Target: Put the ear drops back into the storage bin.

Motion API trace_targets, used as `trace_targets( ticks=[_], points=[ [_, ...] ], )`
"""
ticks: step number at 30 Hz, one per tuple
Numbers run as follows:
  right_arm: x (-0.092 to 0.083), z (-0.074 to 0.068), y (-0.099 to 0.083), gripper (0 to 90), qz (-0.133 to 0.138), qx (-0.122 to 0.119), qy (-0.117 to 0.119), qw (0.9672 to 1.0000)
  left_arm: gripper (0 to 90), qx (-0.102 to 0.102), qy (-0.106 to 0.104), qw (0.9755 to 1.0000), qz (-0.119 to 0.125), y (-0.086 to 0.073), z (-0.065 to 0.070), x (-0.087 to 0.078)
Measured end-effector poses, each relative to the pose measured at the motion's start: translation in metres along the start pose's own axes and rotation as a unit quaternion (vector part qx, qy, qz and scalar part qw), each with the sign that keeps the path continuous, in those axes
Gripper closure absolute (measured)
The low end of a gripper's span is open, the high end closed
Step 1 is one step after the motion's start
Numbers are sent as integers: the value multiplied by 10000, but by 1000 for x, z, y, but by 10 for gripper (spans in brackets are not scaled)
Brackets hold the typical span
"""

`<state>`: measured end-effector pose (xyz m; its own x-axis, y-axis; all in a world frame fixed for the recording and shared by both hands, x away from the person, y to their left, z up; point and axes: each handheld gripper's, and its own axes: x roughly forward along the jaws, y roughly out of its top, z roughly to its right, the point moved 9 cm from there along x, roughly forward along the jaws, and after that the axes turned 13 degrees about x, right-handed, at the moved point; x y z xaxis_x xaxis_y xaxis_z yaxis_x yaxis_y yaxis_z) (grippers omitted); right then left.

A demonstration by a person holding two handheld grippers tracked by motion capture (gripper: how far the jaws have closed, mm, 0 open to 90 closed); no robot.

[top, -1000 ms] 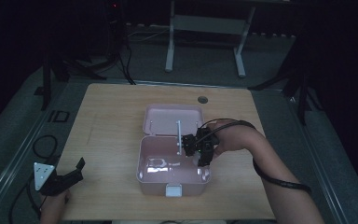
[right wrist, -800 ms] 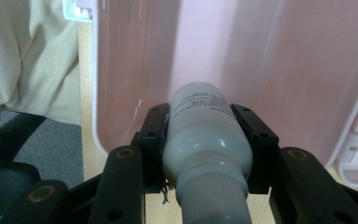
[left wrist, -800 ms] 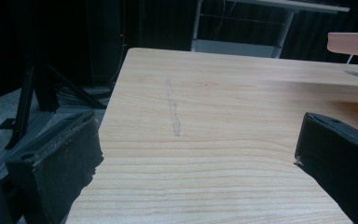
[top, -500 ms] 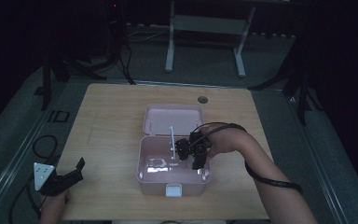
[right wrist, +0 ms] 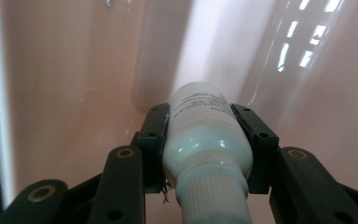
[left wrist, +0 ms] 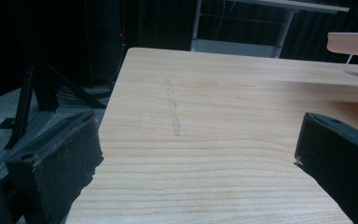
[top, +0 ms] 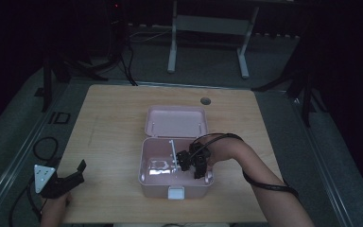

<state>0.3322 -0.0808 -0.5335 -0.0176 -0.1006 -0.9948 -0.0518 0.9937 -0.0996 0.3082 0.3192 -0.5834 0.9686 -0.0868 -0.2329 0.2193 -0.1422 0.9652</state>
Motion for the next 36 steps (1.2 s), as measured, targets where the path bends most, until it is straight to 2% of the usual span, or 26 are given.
trace_targets(
  ticks=[4,10,20,28,30,31,33,36],
  points=[
    [11,2,-1,596,-40,-14,-51,10000,5,-2,2,10000,5,0,0,0],
    [24,-1,-2,596,-153,-118,6,9998,5,3,1,10000,4,0,0,0],
    [33,-6,-1,595,-291,-173,-22,9994,5,21,-4,10000,2,0,0,0],
    [40,-5,-1,589,-410,-114,-26,9991,5,31,-12,10000,2,0,1,0],
    [40,-4,0,552,-367,-104,-51,9993,5,36,-11,10000,9,0,1,0],
    [40,-5,1,564,-300,-73,14,9995,5,36,-9,10000,9,0,1,0],
    [39,-4,2,561,-269,-43,-51,9996,5,36,-8,10000,9,0,1,0],
    [35,-5,3,557,-213,-20,-8,9998,5,39,-6,10000,12,0,1,0]
  ],
)
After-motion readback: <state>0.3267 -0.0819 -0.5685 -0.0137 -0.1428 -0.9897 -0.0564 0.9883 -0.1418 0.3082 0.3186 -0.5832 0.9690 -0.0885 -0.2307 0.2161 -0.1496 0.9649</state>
